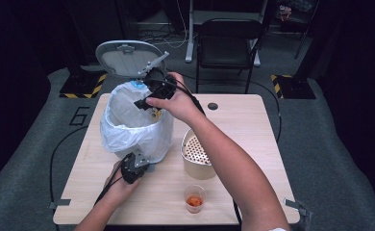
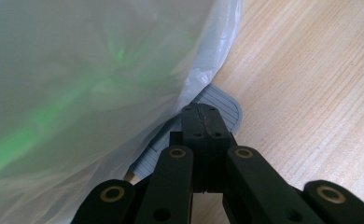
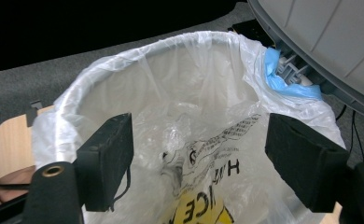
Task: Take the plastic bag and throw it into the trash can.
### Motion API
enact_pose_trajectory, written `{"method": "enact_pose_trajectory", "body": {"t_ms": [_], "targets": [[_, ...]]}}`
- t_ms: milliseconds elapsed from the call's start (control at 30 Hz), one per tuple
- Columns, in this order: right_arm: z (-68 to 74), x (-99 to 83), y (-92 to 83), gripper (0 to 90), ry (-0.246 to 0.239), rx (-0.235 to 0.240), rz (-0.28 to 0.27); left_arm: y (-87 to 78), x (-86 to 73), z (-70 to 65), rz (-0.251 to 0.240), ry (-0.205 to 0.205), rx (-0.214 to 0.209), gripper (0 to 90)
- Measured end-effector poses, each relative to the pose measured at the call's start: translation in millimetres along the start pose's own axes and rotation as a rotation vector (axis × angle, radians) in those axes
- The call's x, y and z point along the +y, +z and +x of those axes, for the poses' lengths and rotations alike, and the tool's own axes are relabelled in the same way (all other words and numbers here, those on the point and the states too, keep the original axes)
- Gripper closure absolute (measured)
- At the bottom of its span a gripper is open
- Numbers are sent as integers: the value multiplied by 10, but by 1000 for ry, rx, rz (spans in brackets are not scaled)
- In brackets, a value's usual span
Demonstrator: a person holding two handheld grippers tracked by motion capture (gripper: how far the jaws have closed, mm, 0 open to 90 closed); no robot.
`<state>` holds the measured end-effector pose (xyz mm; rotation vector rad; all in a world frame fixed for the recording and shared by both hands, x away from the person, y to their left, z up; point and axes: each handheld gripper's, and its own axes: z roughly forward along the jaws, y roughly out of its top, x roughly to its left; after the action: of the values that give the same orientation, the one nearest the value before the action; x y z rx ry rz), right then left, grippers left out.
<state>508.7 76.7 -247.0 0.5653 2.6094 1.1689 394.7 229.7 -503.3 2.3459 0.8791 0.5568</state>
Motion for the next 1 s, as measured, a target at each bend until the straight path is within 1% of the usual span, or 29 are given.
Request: {"method": "enact_pose_trajectory", "body": {"t_ms": [33, 67, 100, 133, 167, 233, 300, 333, 367, 400, 433, 467, 500, 533, 567, 600, 633, 667, 733, 767, 800, 833, 867, 900, 933, 1000], "targets": [[4, -5, -61, 257, -12, 8, -9, 1, -3, -8, -2, -20, 10, 900], [9, -8, -91, 261, -20, 9, -13, 1, -5, -18, -3, -30, 17, 900], [19, -12, -124, 265, -20, 11, -12, 1, -3, -15, -3, -20, 8, 900], [19, -12, -124, 265, -20, 11, -12, 1, -3, -15, -3, -20, 8, 900], [25, -27, -183, 276, -31, 17, -13, 2, -1, -10, -1, -16, 11, 900], [30, -50, -226, 283, -35, 21, -13, -3, -3, -28, -1, -34, 19, 900], [41, -82, -255, 294, -41, 35, -7, -5, -1, -31, 4, -33, 24, 900], [41, -82, -255, 294, -41, 35, -7, -5, -1, -31, 4, -33, 24, 900], [52, -127, -252, 298, -46, 40, 2, -9, 2, -23, 10, -16, 17, 900], [60, -143, -241, 299, -42, 44, 8, -9, 4, -19, 12, -8, 14, 900], [57, -165, -219, 299, -56, 51, 12, -9, 4, -16, 13, -4, 12, 900], [57, -165, -219, 299, -56, 51, 12, -9, 4, -16, 13, -4, 12, 900], [65, -214, -158, 300, -51, 60, 16, -2, 2, -22, 5, -10, 17, 900], [65, -231, -125, 300, -38, 66, 20, -2, 2, -21, 6, -6, 17, 900], [65, -231, -125, 300, -38, 66, 20, -2, 2, -21, 6, -6, 17, 900], [59, -243, -99, 300, -42, 62, 29, -2, 2, -18, 7, -3, 16, 900], [42, -263, -15, 299, -52, 22, 41, -9, 5, -15, 13, -2, 12, 900], [33, -267, 13, 299, -46, 16, 50, -10, 5, -14, 15, 1, 11, 900], [22, -268, 30, 299, -51, 10, 49, -10, 5, -11, 15, 3, 9, 900], [13, -277, 42, 300, -34, 2, 35, -10, 5, -11, 15, 2, 9, 900], [13, -277, 42, 300, -34, 2, 35, -8, 3, -11, 11, 1, 7, 900], [-7, -293, 40, 303, -34, -38, 38, -9, 3, -9, 11, 4, 8, 900], [-23, -303, 41, 303, -41, -60, 45, 6, -3, -22, -2, -4, 26, 900], [-42, -319, 42, 303, -25, -77, 50, 6, -3, -22, -2, -4, 26, 900], [-66, -338, 35, 303, -11, -80, 49, 7, -4, -25, -4, -9, 28, 900], [-86, -360, 22, 303, -7, -77, 43, 11, -7, -28, -11, -9, 31, 900]]}}
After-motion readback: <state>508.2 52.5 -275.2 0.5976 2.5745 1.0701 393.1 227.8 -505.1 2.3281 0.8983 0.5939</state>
